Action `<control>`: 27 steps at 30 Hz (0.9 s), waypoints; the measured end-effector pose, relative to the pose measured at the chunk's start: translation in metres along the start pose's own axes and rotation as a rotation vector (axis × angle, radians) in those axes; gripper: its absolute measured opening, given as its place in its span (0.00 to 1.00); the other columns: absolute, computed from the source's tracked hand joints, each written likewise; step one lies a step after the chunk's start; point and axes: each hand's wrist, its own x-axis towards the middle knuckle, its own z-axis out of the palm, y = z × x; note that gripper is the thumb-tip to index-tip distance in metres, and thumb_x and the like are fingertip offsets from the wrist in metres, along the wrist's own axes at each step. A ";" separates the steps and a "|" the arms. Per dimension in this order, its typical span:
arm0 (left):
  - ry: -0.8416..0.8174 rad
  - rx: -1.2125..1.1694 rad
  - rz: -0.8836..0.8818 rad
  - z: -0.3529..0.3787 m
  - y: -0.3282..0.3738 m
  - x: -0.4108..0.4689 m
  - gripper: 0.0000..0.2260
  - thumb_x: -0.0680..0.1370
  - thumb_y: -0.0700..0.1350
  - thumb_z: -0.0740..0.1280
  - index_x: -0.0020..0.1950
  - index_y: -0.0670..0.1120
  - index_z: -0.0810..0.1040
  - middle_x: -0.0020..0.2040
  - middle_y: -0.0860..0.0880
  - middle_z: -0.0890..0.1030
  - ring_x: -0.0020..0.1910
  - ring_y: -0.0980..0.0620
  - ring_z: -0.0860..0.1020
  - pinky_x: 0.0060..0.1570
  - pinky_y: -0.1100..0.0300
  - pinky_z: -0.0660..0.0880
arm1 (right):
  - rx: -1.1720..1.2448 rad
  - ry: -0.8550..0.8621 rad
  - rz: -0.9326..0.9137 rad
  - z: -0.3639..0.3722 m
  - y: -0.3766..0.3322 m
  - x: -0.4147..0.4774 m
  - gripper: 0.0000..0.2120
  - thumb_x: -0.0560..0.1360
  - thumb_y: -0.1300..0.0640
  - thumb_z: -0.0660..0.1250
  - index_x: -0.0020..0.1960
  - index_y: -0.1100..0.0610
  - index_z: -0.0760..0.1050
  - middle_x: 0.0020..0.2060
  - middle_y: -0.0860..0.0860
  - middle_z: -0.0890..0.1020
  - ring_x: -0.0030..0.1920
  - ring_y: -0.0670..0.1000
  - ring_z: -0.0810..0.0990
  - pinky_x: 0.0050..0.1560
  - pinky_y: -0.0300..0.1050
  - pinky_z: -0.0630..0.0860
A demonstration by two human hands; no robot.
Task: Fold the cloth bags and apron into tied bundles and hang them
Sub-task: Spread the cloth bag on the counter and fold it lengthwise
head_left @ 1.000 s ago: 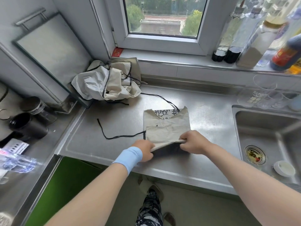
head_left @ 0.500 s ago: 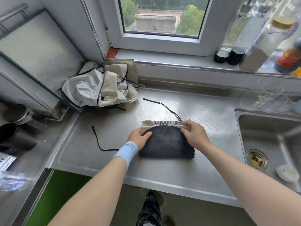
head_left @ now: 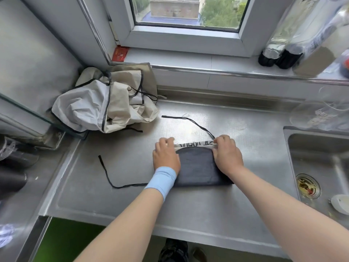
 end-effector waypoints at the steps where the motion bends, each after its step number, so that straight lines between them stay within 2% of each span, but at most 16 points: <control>1: 0.044 0.025 0.155 0.006 0.007 -0.005 0.21 0.70 0.45 0.72 0.62 0.50 0.73 0.63 0.47 0.72 0.62 0.44 0.71 0.59 0.52 0.70 | -0.035 0.007 -0.015 0.003 0.001 0.002 0.15 0.75 0.59 0.65 0.61 0.57 0.72 0.63 0.55 0.72 0.57 0.60 0.73 0.49 0.53 0.72; 3: 0.016 0.088 0.425 0.024 0.018 -0.016 0.19 0.70 0.49 0.70 0.60 0.51 0.76 0.68 0.46 0.72 0.67 0.43 0.70 0.64 0.49 0.68 | -0.101 0.028 -0.060 0.009 0.001 0.001 0.21 0.72 0.63 0.66 0.64 0.57 0.72 0.68 0.58 0.70 0.62 0.62 0.72 0.55 0.56 0.71; 5: -0.148 0.222 0.511 0.040 0.022 -0.023 0.22 0.75 0.54 0.62 0.69 0.51 0.71 0.76 0.46 0.63 0.75 0.43 0.61 0.71 0.43 0.60 | -0.121 0.030 -0.138 0.014 0.001 -0.002 0.24 0.72 0.64 0.65 0.67 0.59 0.71 0.72 0.60 0.67 0.68 0.64 0.68 0.63 0.58 0.67; 7: -0.242 0.258 0.453 0.052 0.018 -0.029 0.28 0.77 0.58 0.50 0.76 0.51 0.61 0.79 0.46 0.54 0.78 0.44 0.52 0.73 0.39 0.51 | -0.121 0.014 -0.232 0.017 0.001 -0.007 0.23 0.76 0.60 0.61 0.71 0.59 0.69 0.75 0.59 0.63 0.74 0.63 0.62 0.72 0.58 0.59; 8: -0.249 0.258 0.423 0.056 0.015 -0.033 0.29 0.76 0.59 0.48 0.77 0.52 0.59 0.79 0.47 0.54 0.78 0.44 0.52 0.73 0.37 0.50 | -0.124 -0.010 -0.269 0.019 0.002 -0.010 0.24 0.77 0.56 0.58 0.72 0.58 0.67 0.77 0.59 0.61 0.76 0.62 0.59 0.74 0.58 0.56; 11: -0.222 0.260 0.419 0.061 0.005 -0.043 0.29 0.77 0.60 0.51 0.77 0.51 0.60 0.79 0.45 0.56 0.77 0.45 0.54 0.71 0.38 0.51 | -0.126 -0.125 -0.291 0.024 0.011 -0.021 0.30 0.79 0.45 0.52 0.78 0.54 0.60 0.79 0.57 0.54 0.79 0.57 0.49 0.77 0.56 0.48; 14: -0.184 0.240 0.422 0.059 -0.009 -0.045 0.28 0.78 0.57 0.53 0.77 0.51 0.59 0.79 0.45 0.56 0.77 0.46 0.53 0.71 0.43 0.51 | -0.151 -0.195 -0.239 0.027 0.021 -0.027 0.31 0.78 0.43 0.46 0.80 0.48 0.49 0.80 0.52 0.46 0.79 0.52 0.39 0.78 0.50 0.41; 16: -0.190 0.232 0.406 0.054 -0.020 -0.043 0.28 0.78 0.56 0.52 0.77 0.51 0.58 0.79 0.46 0.56 0.77 0.47 0.53 0.72 0.45 0.51 | -0.178 -0.193 -0.239 0.023 0.023 -0.027 0.32 0.77 0.44 0.46 0.81 0.48 0.47 0.80 0.53 0.44 0.79 0.54 0.39 0.78 0.53 0.43; 19: -0.225 0.250 0.417 0.047 -0.031 -0.039 0.28 0.77 0.57 0.53 0.77 0.50 0.59 0.78 0.46 0.59 0.77 0.46 0.57 0.71 0.47 0.51 | -0.206 -0.126 -0.208 0.016 0.016 -0.029 0.36 0.74 0.50 0.53 0.81 0.55 0.49 0.80 0.58 0.46 0.79 0.58 0.42 0.77 0.58 0.48; 23: -0.249 0.266 0.418 0.047 -0.028 -0.039 0.28 0.77 0.56 0.52 0.76 0.52 0.59 0.77 0.44 0.59 0.76 0.44 0.59 0.72 0.45 0.52 | -0.035 -0.141 0.037 0.017 0.007 -0.032 0.40 0.73 0.52 0.54 0.80 0.62 0.43 0.79 0.59 0.45 0.79 0.56 0.42 0.78 0.54 0.42; 25: -0.269 0.257 0.405 0.045 -0.025 -0.040 0.28 0.76 0.56 0.52 0.77 0.54 0.60 0.78 0.45 0.58 0.77 0.43 0.57 0.74 0.43 0.54 | -0.032 -0.191 -0.007 0.018 0.006 -0.028 0.39 0.74 0.53 0.53 0.80 0.62 0.41 0.80 0.58 0.44 0.79 0.54 0.41 0.78 0.51 0.38; 27: -0.275 0.255 0.402 0.039 -0.018 -0.038 0.28 0.75 0.54 0.51 0.77 0.55 0.58 0.79 0.46 0.53 0.78 0.44 0.51 0.75 0.43 0.49 | -0.113 -0.241 -0.097 0.017 0.006 -0.020 0.39 0.73 0.52 0.50 0.80 0.61 0.41 0.80 0.56 0.43 0.79 0.53 0.40 0.78 0.51 0.36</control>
